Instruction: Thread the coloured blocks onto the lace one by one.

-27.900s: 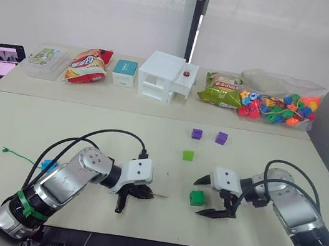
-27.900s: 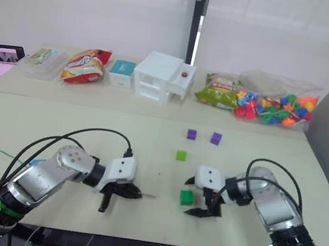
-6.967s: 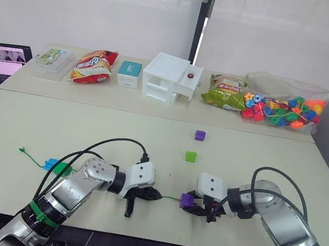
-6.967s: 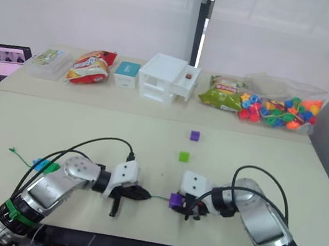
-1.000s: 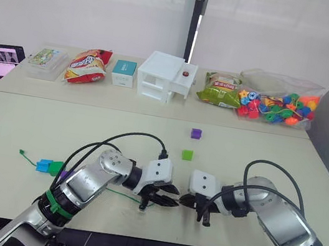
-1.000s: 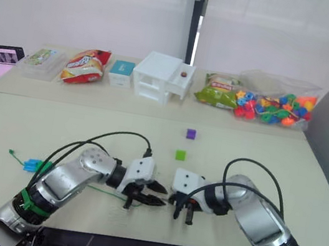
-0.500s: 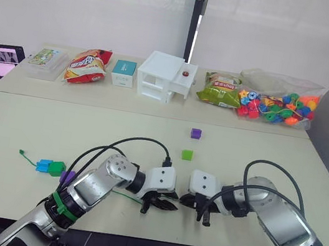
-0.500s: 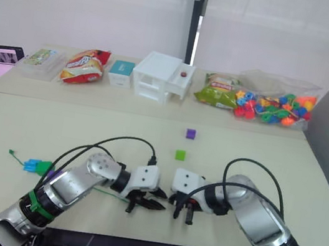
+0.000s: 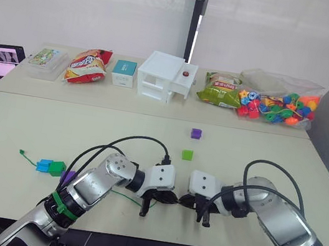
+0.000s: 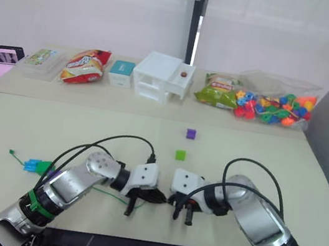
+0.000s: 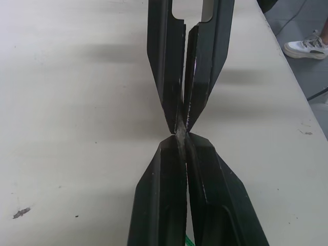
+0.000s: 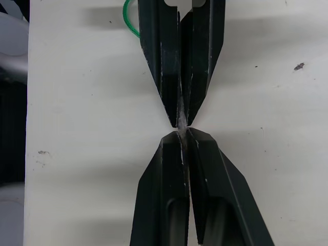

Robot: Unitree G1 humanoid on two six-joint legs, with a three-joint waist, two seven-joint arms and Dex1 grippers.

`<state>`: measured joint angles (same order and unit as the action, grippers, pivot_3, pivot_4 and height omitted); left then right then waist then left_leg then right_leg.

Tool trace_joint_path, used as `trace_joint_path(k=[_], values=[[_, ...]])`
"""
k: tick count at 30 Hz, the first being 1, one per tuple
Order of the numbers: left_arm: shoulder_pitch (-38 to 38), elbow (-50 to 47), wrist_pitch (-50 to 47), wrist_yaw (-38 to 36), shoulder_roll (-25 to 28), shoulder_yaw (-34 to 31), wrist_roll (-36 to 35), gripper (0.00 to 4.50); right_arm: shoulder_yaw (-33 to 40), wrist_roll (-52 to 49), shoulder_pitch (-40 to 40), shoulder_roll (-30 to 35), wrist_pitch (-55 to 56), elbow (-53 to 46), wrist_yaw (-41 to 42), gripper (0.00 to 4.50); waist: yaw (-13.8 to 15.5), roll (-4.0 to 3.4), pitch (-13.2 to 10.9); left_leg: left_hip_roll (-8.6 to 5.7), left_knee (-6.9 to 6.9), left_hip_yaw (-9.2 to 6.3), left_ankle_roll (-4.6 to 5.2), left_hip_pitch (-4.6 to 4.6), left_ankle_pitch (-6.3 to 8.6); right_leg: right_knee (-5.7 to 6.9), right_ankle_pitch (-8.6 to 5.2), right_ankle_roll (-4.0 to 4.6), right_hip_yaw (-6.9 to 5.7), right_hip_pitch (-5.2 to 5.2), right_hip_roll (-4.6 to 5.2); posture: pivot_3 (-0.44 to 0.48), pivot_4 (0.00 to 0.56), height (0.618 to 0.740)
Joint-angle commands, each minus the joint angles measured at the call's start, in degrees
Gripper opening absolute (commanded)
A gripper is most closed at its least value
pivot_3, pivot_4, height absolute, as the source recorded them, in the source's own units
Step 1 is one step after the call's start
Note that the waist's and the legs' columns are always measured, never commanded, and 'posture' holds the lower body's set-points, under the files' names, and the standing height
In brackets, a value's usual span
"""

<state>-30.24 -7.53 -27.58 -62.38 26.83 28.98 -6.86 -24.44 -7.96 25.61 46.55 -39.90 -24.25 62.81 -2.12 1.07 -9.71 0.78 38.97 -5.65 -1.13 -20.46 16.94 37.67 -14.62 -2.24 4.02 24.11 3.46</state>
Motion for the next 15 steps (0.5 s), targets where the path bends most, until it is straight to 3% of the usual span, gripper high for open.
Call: trace_joint_path(k=[1,4,5,10,15], values=[[-0.6,-1.1,0.2,-0.2,-0.1,-1.7,-1.1,0.04,0.6,0.3,-0.6,0.7,0.6,-1.8,-0.2,0.00,0.0,0.00,0.0,0.00,0.00,0.00,0.00,0.00,0.00,0.00,0.00,0.00,0.00,0.00,0.00,0.000,0.150,0.740],[0.0,-1.2,0.7,-1.6,1.3,-1.7,-1.2,0.04,2.3,0.0,-1.9,0.3,0.9,-2.0,-2.0,0.00,0.0,0.00,0.0,0.00,0.00,0.00,0.00,0.00,0.00,0.00,0.00,0.00,0.00,0.00,0.00,0.000,0.150,0.740],[0.2,-1.2,0.8,-1.9,1.8,-2.0,-1.3,0.00,3.9,-0.7,-2.9,0.6,0.5,-2.5,-2.5,0.70,0.0,0.00,0.0,0.00,0.00,-0.01,0.00,0.00,0.00,0.00,0.00,0.00,0.00,0.00,0.00,0.000,0.150,0.740],[1.9,-2.4,0.8,-3.1,4.7,-3.4,-1.7,0.00,11.9,-4.3,-6.8,0.6,-2.3,-5.1,-5.4,2.43,0.0,0.00,0.0,0.01,-0.01,-0.01,0.00,0.00,0.00,0.01,0.00,0.00,0.00,0.01,0.00,0.000,0.150,0.740],[4.1,-4.7,-0.4,-3.4,7.8,-6.2,-3.0,0.00,18.5,-6.0,-9.1,-5.5,-5.5,-5.6,-14.3,4.12,-0.1,0.00,0.0,0.02,-0.01,-0.02,0.00,0.00,0.00,0.02,0.00,0.00,0.00,0.00,-0.01,0.000,0.150,0.740]])
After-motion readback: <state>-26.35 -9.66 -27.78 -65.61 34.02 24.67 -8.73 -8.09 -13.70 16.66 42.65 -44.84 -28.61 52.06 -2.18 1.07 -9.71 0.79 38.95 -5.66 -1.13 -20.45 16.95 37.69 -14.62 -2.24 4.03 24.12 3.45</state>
